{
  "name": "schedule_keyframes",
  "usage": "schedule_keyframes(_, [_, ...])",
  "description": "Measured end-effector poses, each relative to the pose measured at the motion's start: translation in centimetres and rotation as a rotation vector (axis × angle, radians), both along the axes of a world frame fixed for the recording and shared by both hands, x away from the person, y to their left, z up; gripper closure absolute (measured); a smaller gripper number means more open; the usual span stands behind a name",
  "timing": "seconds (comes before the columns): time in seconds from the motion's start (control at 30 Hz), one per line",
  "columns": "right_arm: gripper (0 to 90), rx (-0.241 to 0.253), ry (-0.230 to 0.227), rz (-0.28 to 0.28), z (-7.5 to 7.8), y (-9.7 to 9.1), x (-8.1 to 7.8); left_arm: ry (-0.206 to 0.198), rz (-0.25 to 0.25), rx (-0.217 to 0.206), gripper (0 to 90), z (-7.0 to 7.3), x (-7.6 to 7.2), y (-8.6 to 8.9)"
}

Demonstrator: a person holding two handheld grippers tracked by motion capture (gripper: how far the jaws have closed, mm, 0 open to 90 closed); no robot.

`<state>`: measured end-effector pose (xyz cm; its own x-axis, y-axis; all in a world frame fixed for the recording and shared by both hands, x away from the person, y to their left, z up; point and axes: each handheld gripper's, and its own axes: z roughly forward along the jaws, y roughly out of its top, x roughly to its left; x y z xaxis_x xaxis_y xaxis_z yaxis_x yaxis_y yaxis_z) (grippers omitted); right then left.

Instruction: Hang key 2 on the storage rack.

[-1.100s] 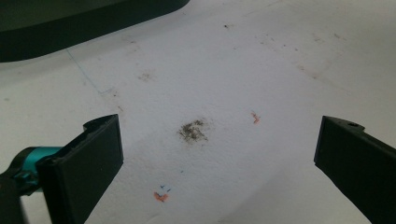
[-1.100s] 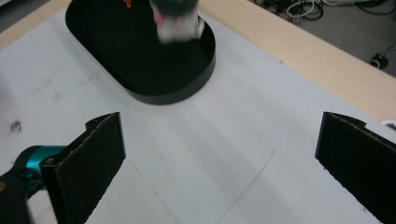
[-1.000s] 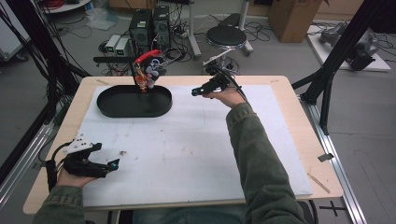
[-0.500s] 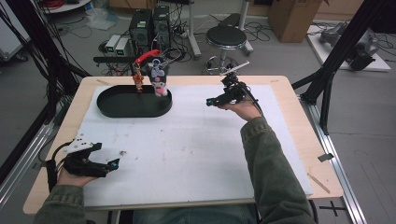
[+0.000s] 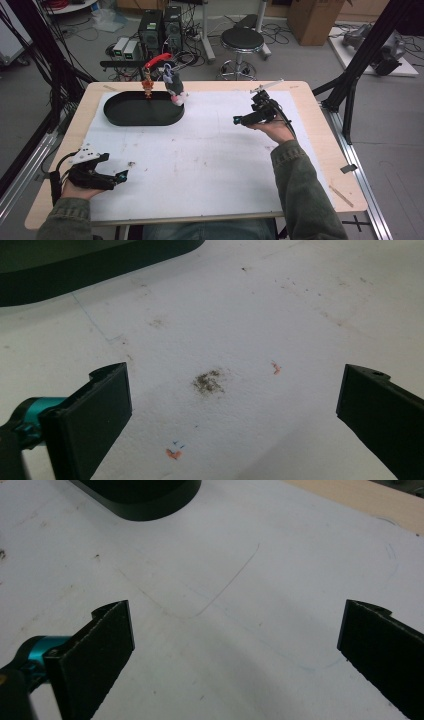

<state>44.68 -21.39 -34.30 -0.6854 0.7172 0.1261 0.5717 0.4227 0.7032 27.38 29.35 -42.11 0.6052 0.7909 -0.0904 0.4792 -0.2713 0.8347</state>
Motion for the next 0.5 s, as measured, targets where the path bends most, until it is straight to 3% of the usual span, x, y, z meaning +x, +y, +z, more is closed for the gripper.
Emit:
schedule_keyframes(0.27, [0.5, -0.01, 0.014, -0.016, -1.4, -1.8, -1.5, 0.004, 0.003, 0.0, 1.7, -0.1, 0.0, 0.0])
schedule_keyframes(0.33, [0.5, -0.021, -0.004, -0.013, -1.4, -2.1, -1.9, 0.007, 0.001, 0.004, 1.7, -0.1, 0.0, 0.0])
schedule_keyframes(0.4, [0.5, 0.006, -0.006, -0.016, -1.4, -2.4, -2.3, 0.009, 0.0, 0.005, 1.7, -0.1, 0.0, 0.0])
schedule_keyframes(0.5, [0.6, 0.006, -0.009, -0.016, -1.9, -2.8, -2.9, 0.009, 0.0, 0.004, 1.7, -0.2, 0.0, 0.1])
